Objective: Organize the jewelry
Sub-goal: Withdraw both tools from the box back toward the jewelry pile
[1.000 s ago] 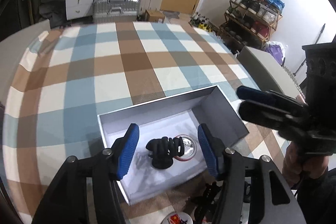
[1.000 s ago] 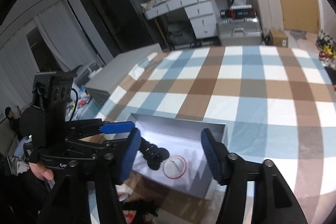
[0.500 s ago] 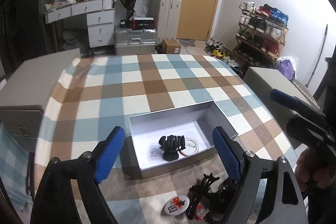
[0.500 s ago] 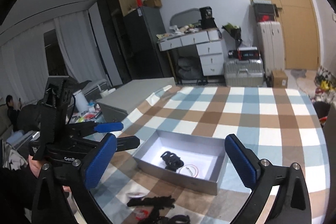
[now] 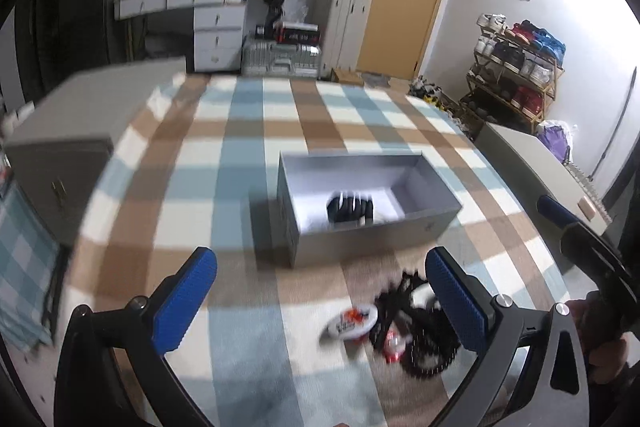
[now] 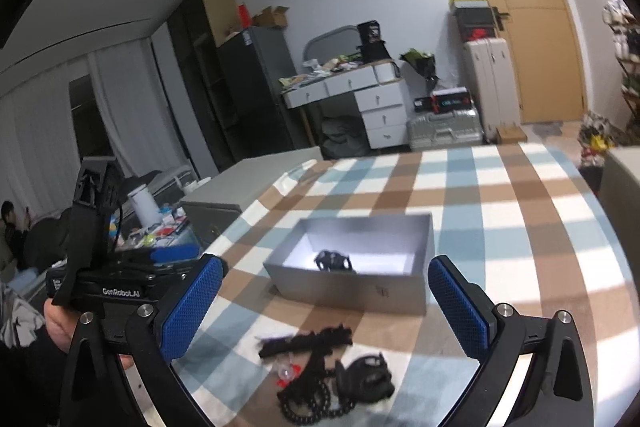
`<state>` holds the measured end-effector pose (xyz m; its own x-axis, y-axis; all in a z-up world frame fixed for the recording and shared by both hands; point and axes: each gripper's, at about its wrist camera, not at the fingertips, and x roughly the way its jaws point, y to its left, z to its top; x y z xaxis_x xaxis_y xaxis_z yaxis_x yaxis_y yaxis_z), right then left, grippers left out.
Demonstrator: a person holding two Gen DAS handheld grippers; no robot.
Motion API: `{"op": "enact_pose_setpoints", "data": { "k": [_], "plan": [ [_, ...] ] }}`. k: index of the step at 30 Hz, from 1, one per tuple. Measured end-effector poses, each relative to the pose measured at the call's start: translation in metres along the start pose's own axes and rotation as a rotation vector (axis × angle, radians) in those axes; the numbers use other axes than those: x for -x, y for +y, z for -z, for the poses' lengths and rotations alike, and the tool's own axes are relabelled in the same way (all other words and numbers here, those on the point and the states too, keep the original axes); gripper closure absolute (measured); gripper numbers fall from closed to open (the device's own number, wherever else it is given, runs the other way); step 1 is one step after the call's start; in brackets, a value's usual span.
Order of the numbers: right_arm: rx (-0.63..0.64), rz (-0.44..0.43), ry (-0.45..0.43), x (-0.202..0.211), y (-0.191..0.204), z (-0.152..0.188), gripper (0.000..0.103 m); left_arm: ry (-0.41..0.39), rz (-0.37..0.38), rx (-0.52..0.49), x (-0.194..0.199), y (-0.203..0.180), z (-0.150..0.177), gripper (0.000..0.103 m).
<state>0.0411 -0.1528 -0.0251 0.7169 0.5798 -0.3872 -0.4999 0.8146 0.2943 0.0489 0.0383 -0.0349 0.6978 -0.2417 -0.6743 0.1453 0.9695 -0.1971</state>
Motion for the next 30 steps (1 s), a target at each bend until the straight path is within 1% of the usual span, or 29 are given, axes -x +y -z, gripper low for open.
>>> {"op": "enact_pose_setpoints", "data": {
  "k": [2,6,7,9,11,13,14,15,18,19,20,21,23,24,27,28,29,30],
  "plan": [
    [-0.017,0.006,0.022,-0.002,-0.002,0.009,0.000,0.031,0.015,0.009,-0.007,0.002,0.010,0.001],
    [-0.038,0.007,0.059,-0.002,-0.005,0.023,0.000,0.113,0.080,0.034,-0.024,0.006,0.025,0.001],
    [-0.044,0.006,0.065,-0.002,-0.005,0.027,0.000,0.132,0.119,0.054,-0.031,0.009,0.026,0.001],
    [-0.049,0.006,0.078,-0.003,-0.007,0.033,0.000,0.153,0.172,0.091,-0.034,0.013,0.029,0.001],
    [-0.067,0.007,0.087,-0.003,-0.009,0.040,0.000,0.189,0.248,0.171,-0.043,0.022,0.030,0.002],
    [-0.086,0.005,0.100,-0.005,-0.012,0.043,0.000,0.231,0.297,0.228,-0.051,0.028,0.032,0.003],
    [-0.094,0.006,0.104,-0.005,-0.013,0.045,0.000,0.248,0.309,0.238,-0.054,0.029,0.033,0.006],
    [-0.100,0.007,0.107,-0.006,-0.014,0.047,0.000,0.252,0.316,0.240,-0.055,0.029,0.033,0.008],
    [-0.108,0.006,0.109,-0.006,-0.014,0.049,0.000,0.266,0.291,0.211,-0.056,0.025,0.030,0.012],
    [-0.109,0.006,0.109,-0.006,-0.013,0.050,0.000,0.275,0.271,0.191,-0.056,0.021,0.029,0.018],
    [-0.108,0.006,0.111,-0.006,-0.013,0.050,0.000,0.285,0.270,0.175,-0.056,0.018,0.029,0.023],
    [-0.103,0.004,0.112,-0.006,-0.011,0.050,0.000,0.290,0.247,0.137,-0.056,0.012,0.030,0.024],
    [-0.086,0.009,0.111,-0.006,-0.008,0.049,0.000,0.302,0.193,0.073,-0.055,0.005,0.033,0.031],
    [-0.069,0.015,0.109,-0.005,-0.005,0.049,0.000,0.307,0.166,0.039,-0.054,0.002,0.034,0.032],
    [-0.025,0.031,0.115,-0.005,0.003,0.050,0.000,0.319,0.184,0.039,-0.053,0.003,0.036,0.037],
    [-0.015,0.032,0.118,-0.006,0.004,0.050,0.000,0.323,0.200,0.042,-0.053,0.004,0.036,0.042],
    [-0.004,0.034,0.121,-0.006,0.006,0.051,0.000,0.332,0.223,0.043,-0.053,0.005,0.037,0.050],
    [0.003,0.032,0.125,-0.006,0.008,0.052,0.000,0.339,0.242,0.041,-0.053,0.006,0.037,0.052]
  ]
}}
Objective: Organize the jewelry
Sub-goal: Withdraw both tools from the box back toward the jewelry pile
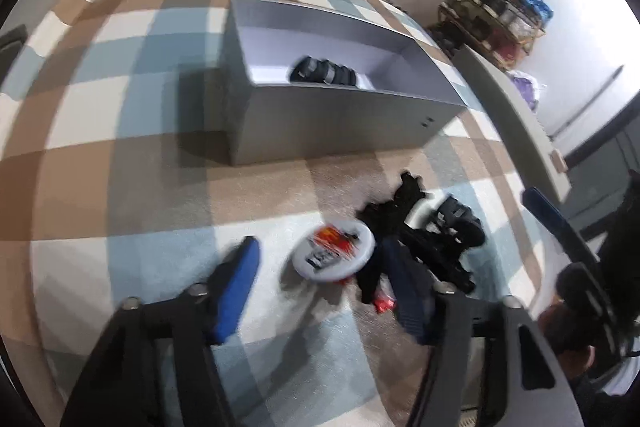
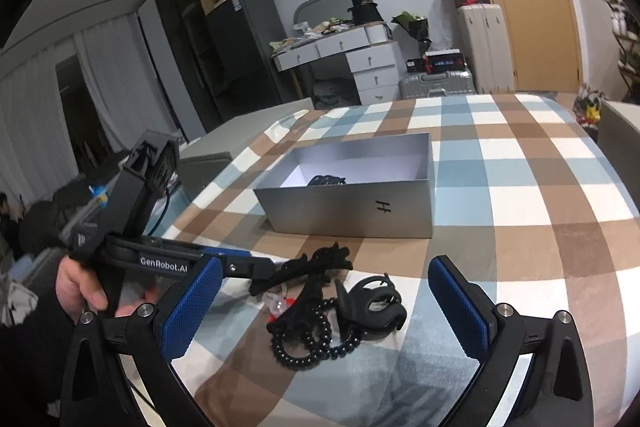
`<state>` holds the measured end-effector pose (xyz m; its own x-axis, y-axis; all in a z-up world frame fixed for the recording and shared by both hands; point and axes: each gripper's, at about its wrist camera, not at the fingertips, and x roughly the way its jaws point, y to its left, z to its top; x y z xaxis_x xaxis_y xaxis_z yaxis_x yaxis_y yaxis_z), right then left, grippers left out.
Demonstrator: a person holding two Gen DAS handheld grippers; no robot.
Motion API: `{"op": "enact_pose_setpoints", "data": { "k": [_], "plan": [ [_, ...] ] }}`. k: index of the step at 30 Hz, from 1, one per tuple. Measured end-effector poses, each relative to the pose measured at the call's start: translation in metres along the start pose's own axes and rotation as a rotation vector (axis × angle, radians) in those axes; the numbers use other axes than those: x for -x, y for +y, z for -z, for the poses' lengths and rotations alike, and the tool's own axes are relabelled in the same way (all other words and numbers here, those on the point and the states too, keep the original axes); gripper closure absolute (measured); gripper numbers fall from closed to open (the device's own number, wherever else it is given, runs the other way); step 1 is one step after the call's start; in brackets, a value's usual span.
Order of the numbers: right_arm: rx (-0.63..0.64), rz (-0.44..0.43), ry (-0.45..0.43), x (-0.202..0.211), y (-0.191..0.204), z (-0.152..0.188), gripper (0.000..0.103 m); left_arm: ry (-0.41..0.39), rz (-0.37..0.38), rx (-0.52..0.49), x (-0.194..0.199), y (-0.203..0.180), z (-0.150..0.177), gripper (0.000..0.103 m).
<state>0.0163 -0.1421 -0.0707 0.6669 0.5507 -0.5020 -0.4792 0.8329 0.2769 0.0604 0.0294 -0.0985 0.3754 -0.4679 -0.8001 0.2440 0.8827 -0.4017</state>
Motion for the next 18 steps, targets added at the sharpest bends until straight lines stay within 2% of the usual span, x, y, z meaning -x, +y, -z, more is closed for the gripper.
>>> {"op": "enact_pose_setpoints", "data": {
  "k": [2,4,6,11,18],
  "plan": [
    [0.012,-0.014,0.010,-0.001,0.004,0.002,0.000,0.017,0.039,0.001,-0.001,0.001,-0.001,0.064],
    [0.023,-0.030,0.019,-0.002,0.006,0.003,0.000,0.040,0.100,0.019,-0.002,0.004,0.000,0.070],
    [0.033,-0.041,0.035,-0.003,0.008,0.005,0.000,0.039,0.118,0.018,-0.001,0.006,0.001,0.072],
    [0.033,-0.068,0.074,-0.008,0.009,0.009,0.000,0.036,0.144,0.027,0.001,0.012,0.001,0.091],
    [0.014,-0.069,0.091,-0.010,0.006,0.013,0.000,-0.004,0.173,0.098,0.012,0.035,-0.002,0.091]
  ]
}}
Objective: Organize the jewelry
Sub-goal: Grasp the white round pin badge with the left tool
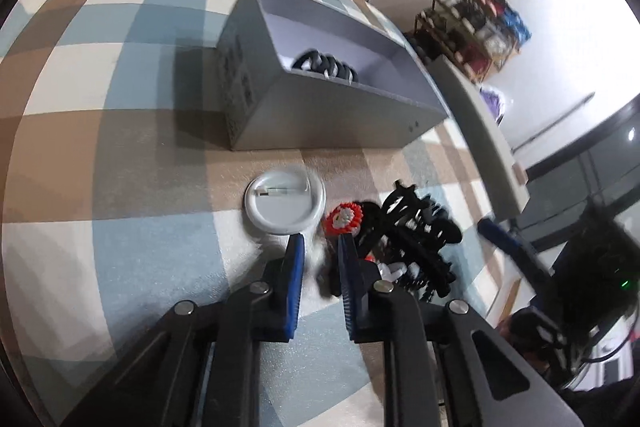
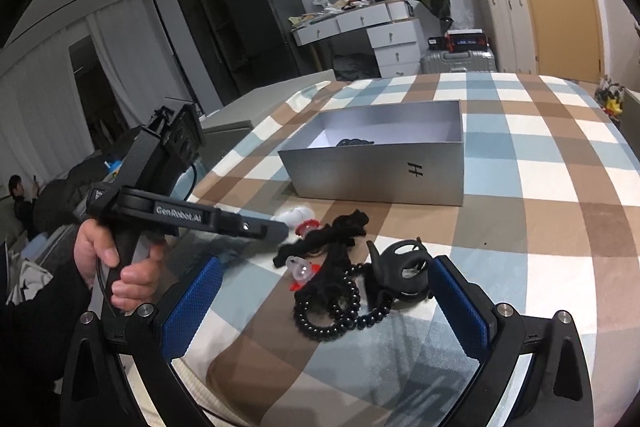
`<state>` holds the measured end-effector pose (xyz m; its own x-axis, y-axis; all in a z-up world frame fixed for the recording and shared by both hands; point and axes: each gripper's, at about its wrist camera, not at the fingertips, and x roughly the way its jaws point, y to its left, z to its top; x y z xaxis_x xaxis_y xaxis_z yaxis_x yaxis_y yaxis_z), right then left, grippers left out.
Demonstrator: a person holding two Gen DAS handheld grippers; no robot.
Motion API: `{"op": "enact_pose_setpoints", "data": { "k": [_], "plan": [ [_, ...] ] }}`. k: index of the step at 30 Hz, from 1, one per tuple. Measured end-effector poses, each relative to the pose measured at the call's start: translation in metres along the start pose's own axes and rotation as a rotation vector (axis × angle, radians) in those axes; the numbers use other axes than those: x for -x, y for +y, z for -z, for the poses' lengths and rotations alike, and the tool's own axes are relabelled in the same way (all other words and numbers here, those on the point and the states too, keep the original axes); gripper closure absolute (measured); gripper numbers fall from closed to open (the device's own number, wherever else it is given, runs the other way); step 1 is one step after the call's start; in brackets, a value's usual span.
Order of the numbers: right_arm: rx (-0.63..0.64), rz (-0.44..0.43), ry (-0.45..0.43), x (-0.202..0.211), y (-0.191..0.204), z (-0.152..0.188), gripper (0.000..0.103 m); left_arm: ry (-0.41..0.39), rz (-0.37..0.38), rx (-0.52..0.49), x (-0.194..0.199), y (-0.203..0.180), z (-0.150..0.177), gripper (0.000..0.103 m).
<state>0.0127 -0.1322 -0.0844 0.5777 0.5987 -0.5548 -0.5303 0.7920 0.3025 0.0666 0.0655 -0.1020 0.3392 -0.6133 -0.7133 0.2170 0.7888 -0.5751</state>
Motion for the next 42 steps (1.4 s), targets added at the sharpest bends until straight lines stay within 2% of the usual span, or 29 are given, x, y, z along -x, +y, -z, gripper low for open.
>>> {"op": "enact_pose_setpoints", "data": {
  "k": [3,4,5,8,9,10,11,12,14,17,19,22,25,26,27,28,29,36,42],
  "plan": [
    [-0.008,0.004,0.003,-0.001,-0.001,-0.001,0.000,-0.022,-0.036,0.020,0.005,0.006,-0.002,0.089],
    [-0.009,0.006,0.003,-0.001,0.000,-0.001,0.000,-0.029,-0.039,0.030,0.006,0.008,-0.003,0.084],
    [-0.007,0.008,0.002,-0.001,0.000,-0.001,0.000,-0.027,-0.042,0.042,0.006,0.010,-0.004,0.071],
    [0.000,0.015,-0.002,-0.001,0.002,-0.002,0.000,-0.065,-0.073,0.074,0.011,0.012,-0.008,0.047],
    [0.001,0.016,-0.003,0.000,0.002,-0.002,0.000,-0.076,-0.123,0.068,0.012,0.010,-0.010,0.040],
    [0.001,0.016,-0.006,0.000,0.002,-0.002,0.000,-0.086,-0.174,0.062,0.011,0.007,-0.012,0.028],
    [0.001,0.017,-0.008,0.000,0.002,-0.002,0.000,-0.095,-0.189,0.057,0.010,0.006,-0.014,0.027],
    [0.001,0.018,-0.008,0.000,0.003,-0.002,0.000,-0.100,-0.206,0.048,0.007,0.003,-0.016,0.027],
    [0.002,0.019,-0.009,-0.001,0.003,-0.001,0.000,-0.094,-0.317,0.004,-0.003,-0.004,-0.019,0.027],
    [0.002,0.022,-0.012,0.000,0.003,-0.001,0.000,-0.083,-0.477,-0.126,-0.026,-0.020,-0.021,0.026],
    [-0.001,0.023,-0.016,0.001,0.002,-0.001,0.000,-0.071,-0.539,-0.188,-0.036,-0.026,-0.020,0.026],
    [-0.005,0.024,-0.022,0.002,0.000,-0.001,0.000,-0.061,-0.556,-0.269,-0.049,-0.035,-0.014,0.027],
    [-0.014,0.023,-0.023,0.003,-0.003,0.000,0.000,-0.049,-0.551,-0.272,-0.041,-0.028,-0.018,0.029],
    [-0.018,0.023,-0.025,0.003,-0.004,0.000,0.000,-0.046,-0.551,-0.275,-0.041,-0.031,-0.021,0.041],
    [-0.022,0.021,-0.025,0.002,-0.004,0.000,0.000,-0.046,-0.549,-0.282,-0.038,-0.031,-0.021,0.048],
    [-0.025,0.019,-0.025,0.003,-0.004,0.000,0.000,-0.041,-0.547,-0.287,-0.037,-0.034,-0.021,0.064],
    [-0.027,0.017,-0.026,0.003,-0.004,0.000,0.000,-0.035,-0.548,-0.290,-0.038,-0.038,-0.022,0.067],
    [-0.021,0.011,-0.033,0.005,-0.002,-0.002,0.000,-0.028,-0.546,-0.298,-0.031,-0.041,-0.014,0.067],
    [-0.016,0.002,0.012,-0.002,0.001,0.003,0.000,-0.103,-0.495,-0.248,-0.001,-0.044,-0.005,0.067]
  ]
}}
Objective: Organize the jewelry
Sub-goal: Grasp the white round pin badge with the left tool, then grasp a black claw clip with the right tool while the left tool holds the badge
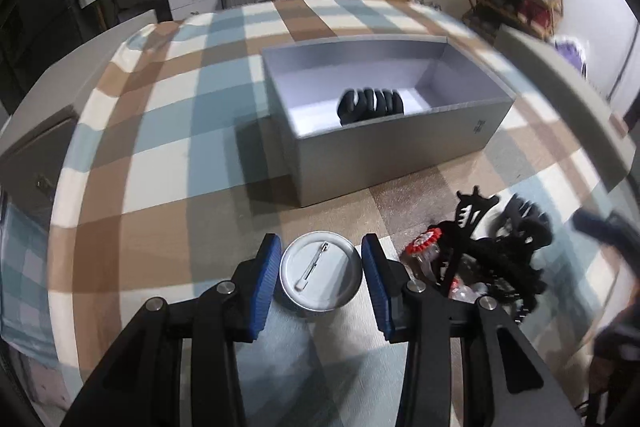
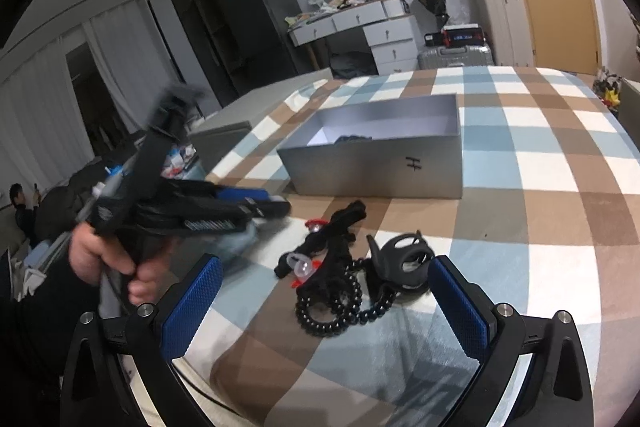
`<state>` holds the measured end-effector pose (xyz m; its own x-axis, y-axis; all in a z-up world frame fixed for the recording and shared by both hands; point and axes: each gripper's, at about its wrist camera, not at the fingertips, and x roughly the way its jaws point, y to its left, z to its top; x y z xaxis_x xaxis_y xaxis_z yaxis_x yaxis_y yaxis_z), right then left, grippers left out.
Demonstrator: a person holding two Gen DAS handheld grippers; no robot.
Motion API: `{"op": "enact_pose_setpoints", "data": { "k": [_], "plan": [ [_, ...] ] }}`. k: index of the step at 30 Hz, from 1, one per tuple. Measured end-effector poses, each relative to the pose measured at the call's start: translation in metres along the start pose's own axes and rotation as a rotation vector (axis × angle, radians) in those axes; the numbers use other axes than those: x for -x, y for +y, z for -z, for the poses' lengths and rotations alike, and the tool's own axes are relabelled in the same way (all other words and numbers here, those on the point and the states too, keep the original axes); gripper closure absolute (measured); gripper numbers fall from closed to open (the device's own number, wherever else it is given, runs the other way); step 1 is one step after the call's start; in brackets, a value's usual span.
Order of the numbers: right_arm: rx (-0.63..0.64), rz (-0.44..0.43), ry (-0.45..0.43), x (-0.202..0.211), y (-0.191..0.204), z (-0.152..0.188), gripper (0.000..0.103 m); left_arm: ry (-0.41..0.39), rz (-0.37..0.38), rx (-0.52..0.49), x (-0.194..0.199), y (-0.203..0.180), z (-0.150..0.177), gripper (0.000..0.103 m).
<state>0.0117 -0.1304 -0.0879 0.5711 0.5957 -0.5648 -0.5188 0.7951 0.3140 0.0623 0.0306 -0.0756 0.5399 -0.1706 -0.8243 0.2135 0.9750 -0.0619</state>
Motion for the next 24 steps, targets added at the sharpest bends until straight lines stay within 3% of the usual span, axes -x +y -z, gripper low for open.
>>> {"op": "enact_pose_setpoints", "data": {
  "k": [5,8,16,21,24],
  "plan": [
    [0.033,0.009,0.015,-0.003,0.008,0.008,0.000,-0.058,0.013,0.056,0.023,0.010,0.007,0.067],
    [0.041,0.068,0.005,-0.005,0.007,0.009,0.000,-0.071,0.027,0.079,0.029,0.014,0.012,0.067],
    [-0.179,0.075,-0.005,-0.011,-0.036,-0.004,0.004,-0.059,0.052,0.117,0.029,0.025,0.026,0.067],
    [-0.329,0.043,0.059,-0.028,-0.059,-0.004,0.021,-0.052,0.054,0.134,0.028,0.031,0.030,0.067],
    [-0.337,0.055,0.064,-0.029,-0.061,-0.005,0.043,-0.052,0.057,0.134,0.029,0.032,0.032,0.067]
  ]
}}
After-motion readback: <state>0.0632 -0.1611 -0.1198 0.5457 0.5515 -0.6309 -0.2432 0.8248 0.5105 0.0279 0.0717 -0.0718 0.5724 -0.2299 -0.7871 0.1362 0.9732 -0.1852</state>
